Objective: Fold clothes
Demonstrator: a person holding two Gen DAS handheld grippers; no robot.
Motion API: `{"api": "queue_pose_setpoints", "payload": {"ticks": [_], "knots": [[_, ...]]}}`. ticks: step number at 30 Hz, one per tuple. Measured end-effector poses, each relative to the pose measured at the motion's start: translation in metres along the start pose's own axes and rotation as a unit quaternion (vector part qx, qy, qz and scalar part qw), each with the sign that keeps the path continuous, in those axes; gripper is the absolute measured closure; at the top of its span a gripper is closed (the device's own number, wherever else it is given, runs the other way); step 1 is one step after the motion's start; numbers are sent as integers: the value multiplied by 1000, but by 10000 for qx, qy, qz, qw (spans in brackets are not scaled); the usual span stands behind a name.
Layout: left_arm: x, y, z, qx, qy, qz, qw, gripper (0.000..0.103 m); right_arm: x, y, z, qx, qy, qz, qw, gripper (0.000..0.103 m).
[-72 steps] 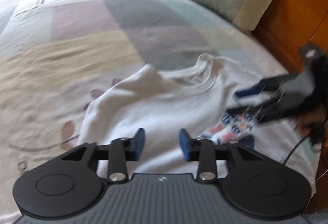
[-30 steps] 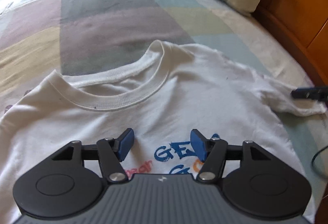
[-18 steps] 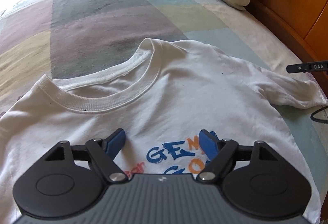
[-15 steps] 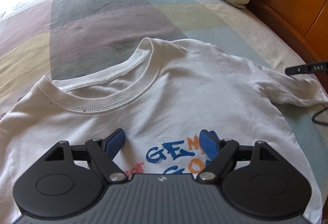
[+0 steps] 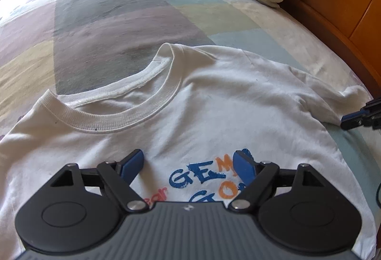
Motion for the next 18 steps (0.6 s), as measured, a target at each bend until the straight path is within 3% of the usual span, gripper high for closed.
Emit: {"api": "queue_pose_setpoints", "payload": {"ticks": [4,5,9,11,13,18], "knots": [[0,0,-1,12,35,23,10000,19,11,-20,-14,55,254,-380,9989,68],[0,0,-1,12,34,28,10000,19,17,-26,-20,4,303,-528,9981,59],[0,1,-3,25,47,50,10000,18,46,-30,-62,-605,402,-920,9931,41],[-1,1,-4,43,51,65,10000,17,54,-20,-89,-1059,457,-929,9890,26],[-1,1,-4,70,37,76,9999,16,54,-6,-111,-1382,583,-693,9863,25],[1,0,-4,23,-87,100,9999,16,25,-1,-106,-1472,549,-310,9871,25]]}}
Point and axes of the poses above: each gripper's, at about its wrist camera, not at the fingertips, and y roughly the way its jaws point, z to its left, x to its top, the point moved 9 cm from there along y, roughly the way its jaws point, and after that the axes turned 2 degrees about -x, right-handed, at the moved point
